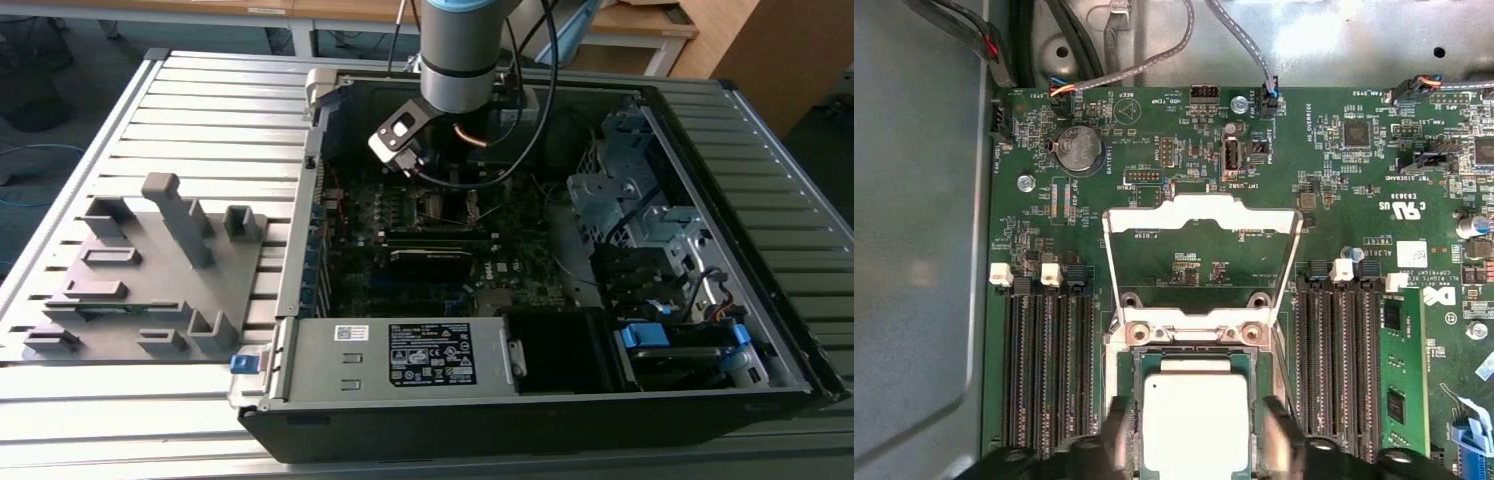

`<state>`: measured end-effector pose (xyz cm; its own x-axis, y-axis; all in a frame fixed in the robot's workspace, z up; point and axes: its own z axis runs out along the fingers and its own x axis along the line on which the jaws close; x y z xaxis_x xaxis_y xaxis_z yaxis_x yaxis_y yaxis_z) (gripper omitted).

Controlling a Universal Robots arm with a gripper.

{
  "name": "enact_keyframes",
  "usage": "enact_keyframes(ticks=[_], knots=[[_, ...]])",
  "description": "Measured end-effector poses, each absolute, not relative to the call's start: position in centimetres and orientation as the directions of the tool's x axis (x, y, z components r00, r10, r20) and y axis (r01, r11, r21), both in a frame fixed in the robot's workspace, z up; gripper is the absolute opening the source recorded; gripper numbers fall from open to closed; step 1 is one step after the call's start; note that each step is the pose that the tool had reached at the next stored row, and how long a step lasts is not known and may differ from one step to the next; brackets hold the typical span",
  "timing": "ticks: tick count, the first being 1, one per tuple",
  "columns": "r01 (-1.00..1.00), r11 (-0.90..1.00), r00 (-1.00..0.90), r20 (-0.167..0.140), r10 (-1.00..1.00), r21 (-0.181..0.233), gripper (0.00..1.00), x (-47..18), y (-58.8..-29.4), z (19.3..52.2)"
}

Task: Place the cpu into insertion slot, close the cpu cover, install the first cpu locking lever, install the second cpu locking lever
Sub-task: 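Place the cpu into insertion slot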

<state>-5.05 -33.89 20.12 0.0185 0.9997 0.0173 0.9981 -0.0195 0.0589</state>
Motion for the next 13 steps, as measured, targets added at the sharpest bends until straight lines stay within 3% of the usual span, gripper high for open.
enact_keyframes(ticks=[4,7,10,11,13], knots=[[0.998,-0.019,0.018,0.017,1.000,0.059,0.47,-5.05,-33.89,20.16],[0.998,-0.019,0.018,0.017,1.000,0.059,0.42,-5.05,-33.89,20.19],[0.998,-0.019,0.018,0.017,1.000,0.059,0.24,-5.05,-33.89,20.22],[0.998,-0.019,0.019,0.017,1.000,0.059,0.24,-5.05,-33.89,20.24],[0.998,-0.020,0.019,0.017,1.000,0.059,0.13,-5.05,-33.89,20.26]])
